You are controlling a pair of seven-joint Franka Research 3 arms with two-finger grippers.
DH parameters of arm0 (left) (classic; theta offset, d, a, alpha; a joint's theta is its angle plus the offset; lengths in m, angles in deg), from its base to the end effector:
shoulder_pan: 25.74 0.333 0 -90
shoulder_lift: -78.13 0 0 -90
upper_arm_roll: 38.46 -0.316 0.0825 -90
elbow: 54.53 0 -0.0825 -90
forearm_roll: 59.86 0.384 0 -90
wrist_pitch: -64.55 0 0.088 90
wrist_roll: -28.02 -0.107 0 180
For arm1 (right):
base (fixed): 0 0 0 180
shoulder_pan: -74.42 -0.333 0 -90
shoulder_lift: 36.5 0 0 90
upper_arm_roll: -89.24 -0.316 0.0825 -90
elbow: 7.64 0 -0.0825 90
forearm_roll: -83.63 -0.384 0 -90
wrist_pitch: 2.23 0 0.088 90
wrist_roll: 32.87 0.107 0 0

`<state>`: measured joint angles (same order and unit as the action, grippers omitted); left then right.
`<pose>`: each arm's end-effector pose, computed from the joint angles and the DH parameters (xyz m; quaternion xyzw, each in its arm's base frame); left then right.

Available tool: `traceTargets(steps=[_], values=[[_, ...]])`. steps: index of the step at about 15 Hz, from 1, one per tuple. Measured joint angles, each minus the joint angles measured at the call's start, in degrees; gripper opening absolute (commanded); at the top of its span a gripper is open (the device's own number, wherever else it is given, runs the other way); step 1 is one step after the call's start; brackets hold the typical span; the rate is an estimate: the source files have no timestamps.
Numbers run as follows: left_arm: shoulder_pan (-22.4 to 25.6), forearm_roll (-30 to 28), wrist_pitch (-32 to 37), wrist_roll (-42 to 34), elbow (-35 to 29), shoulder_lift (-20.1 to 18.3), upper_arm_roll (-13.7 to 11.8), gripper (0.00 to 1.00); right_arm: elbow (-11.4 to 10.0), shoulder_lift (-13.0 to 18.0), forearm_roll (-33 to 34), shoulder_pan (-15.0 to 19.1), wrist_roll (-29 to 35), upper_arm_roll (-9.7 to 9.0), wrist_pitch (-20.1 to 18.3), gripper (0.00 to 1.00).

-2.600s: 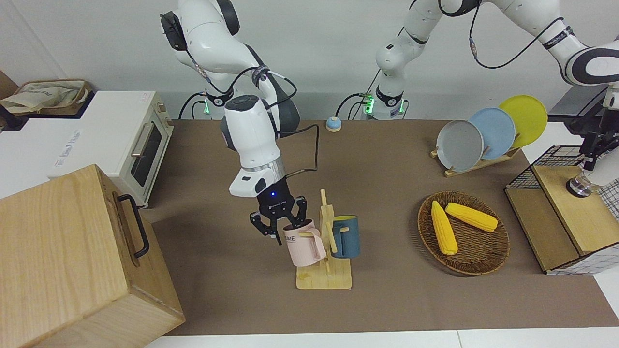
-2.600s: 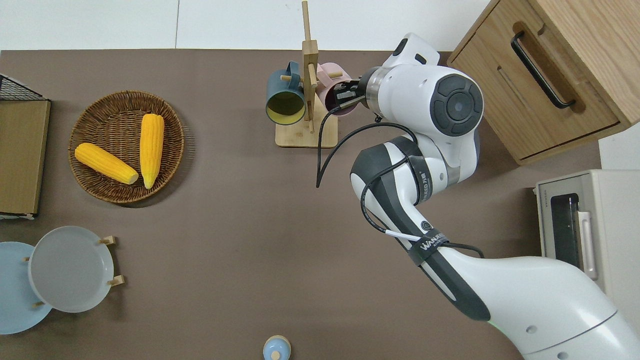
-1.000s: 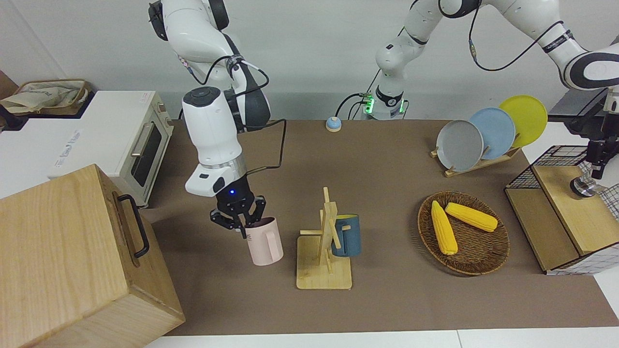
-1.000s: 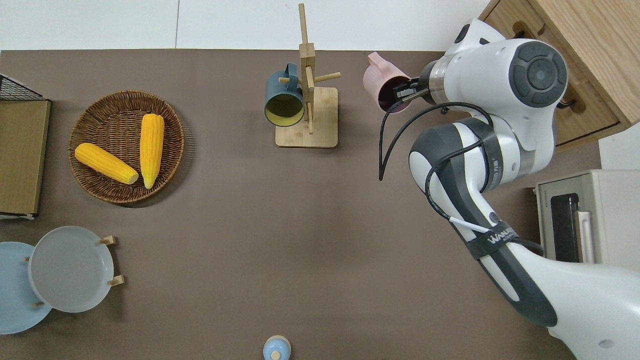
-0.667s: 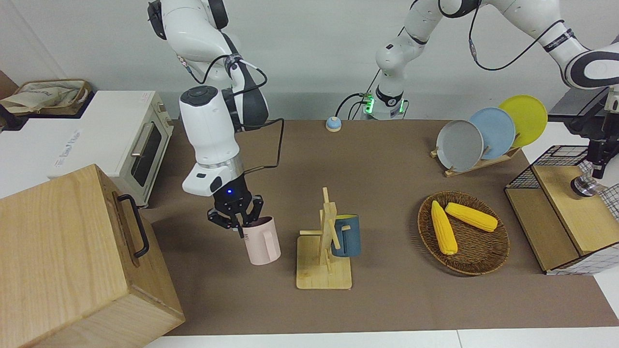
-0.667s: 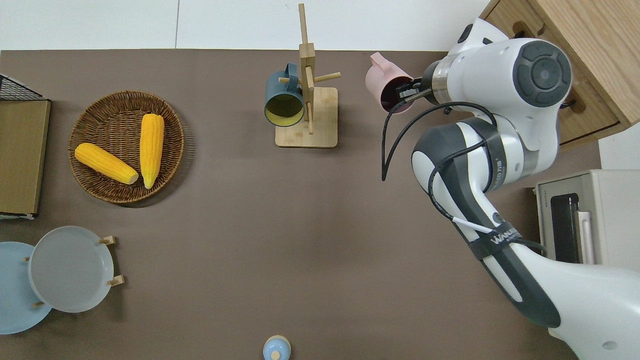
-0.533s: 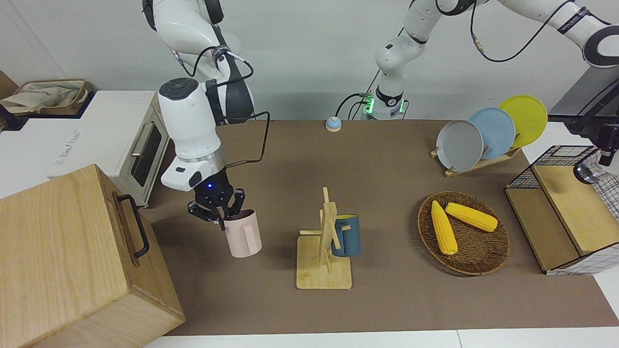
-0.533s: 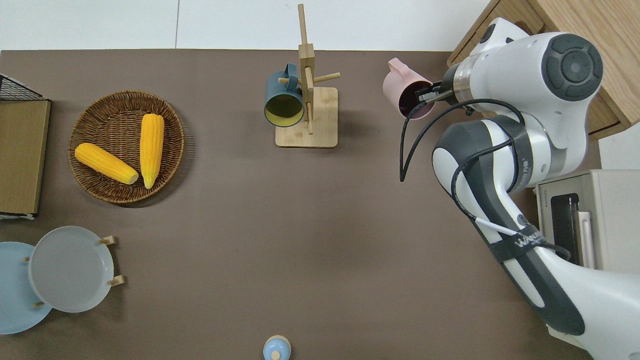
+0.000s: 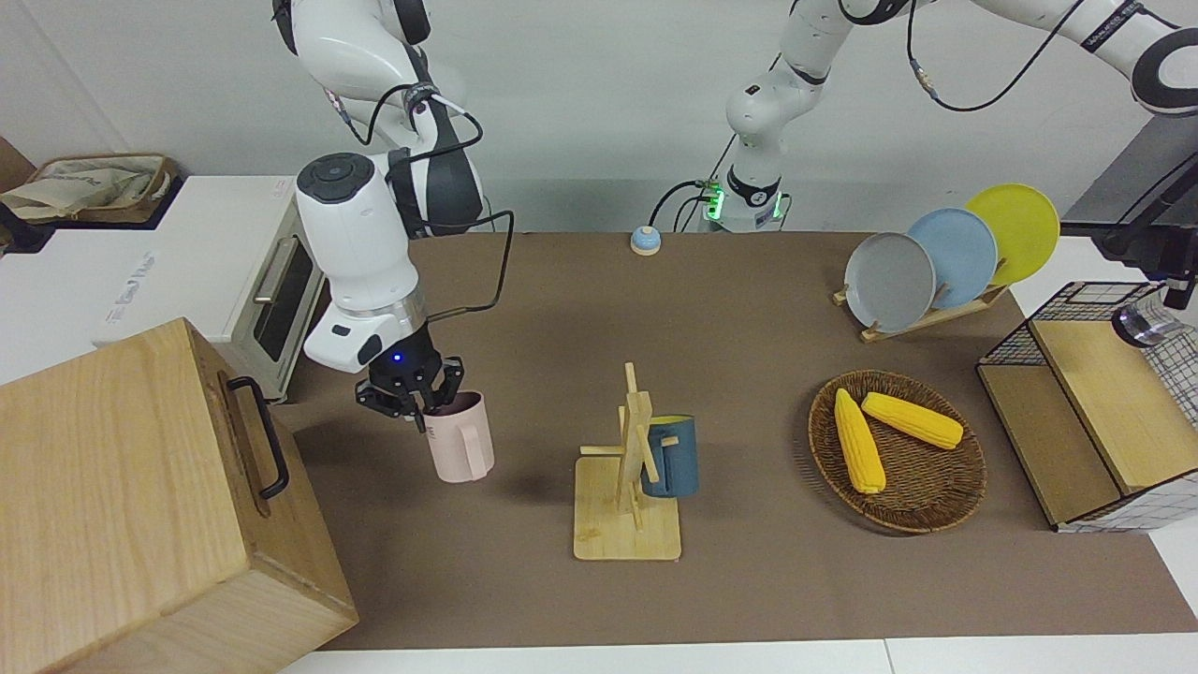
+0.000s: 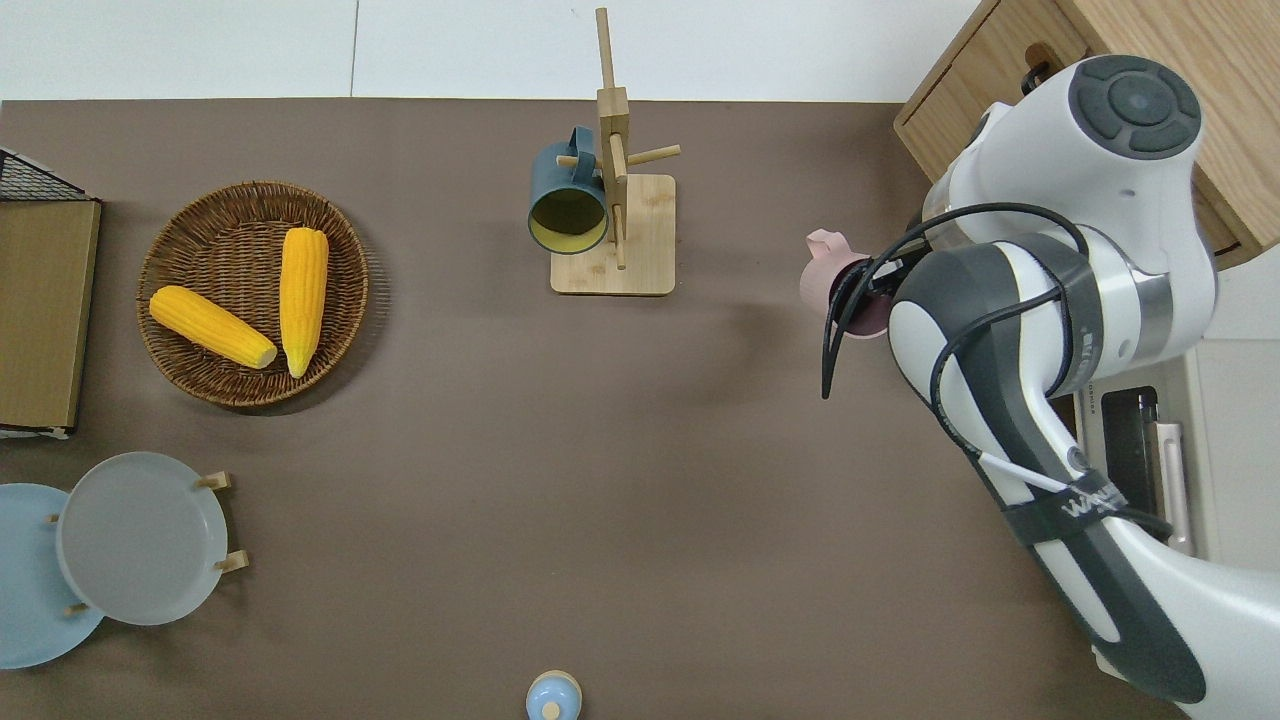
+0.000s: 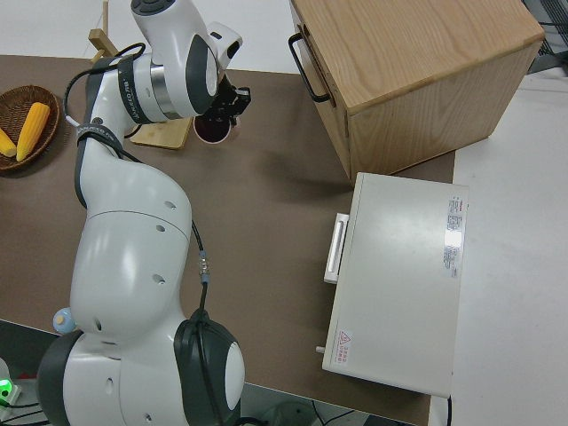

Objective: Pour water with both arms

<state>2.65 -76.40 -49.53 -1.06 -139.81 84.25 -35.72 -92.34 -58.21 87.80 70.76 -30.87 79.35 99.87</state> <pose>0.5694 0.2559 0.6494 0.9704 0.0033 0.2384 0.0373 0.6508 0.1341 0.4564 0.9939 0.1045 -0.0340 0.0080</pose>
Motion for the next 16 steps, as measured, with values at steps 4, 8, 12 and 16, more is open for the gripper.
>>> traceTargets(steps=[4, 8, 12, 16], values=[[-5.28, 3.15, 0.05, 5.98, -6.91, -5.72, 0.32, 0.03, -2.6, 0.13, -4.02, -7.25, 14.26, -0.59, -0.77, 0.0], [-8.53, 3.6, -3.52, 9.2, -18.52, -13.71, 0.86, 0.01, -2.86, 0.04, -9.76, -14.68, 27.25, -0.82, -0.73, 0.0], [-8.66, 3.64, -12.12, 12.61, -33.61, -22.01, 5.31, 0.01, -2.68, -0.73, -14.23, -19.5, 35.23, -0.82, 1.56, 0.0], [-8.68, 3.64, -13.22, 15.6, -38.83, -26.46, 7.32, 0.01, -1.61, -4.5, -14.6, -24.9, 41.87, -0.84, 8.27, 0.0]])
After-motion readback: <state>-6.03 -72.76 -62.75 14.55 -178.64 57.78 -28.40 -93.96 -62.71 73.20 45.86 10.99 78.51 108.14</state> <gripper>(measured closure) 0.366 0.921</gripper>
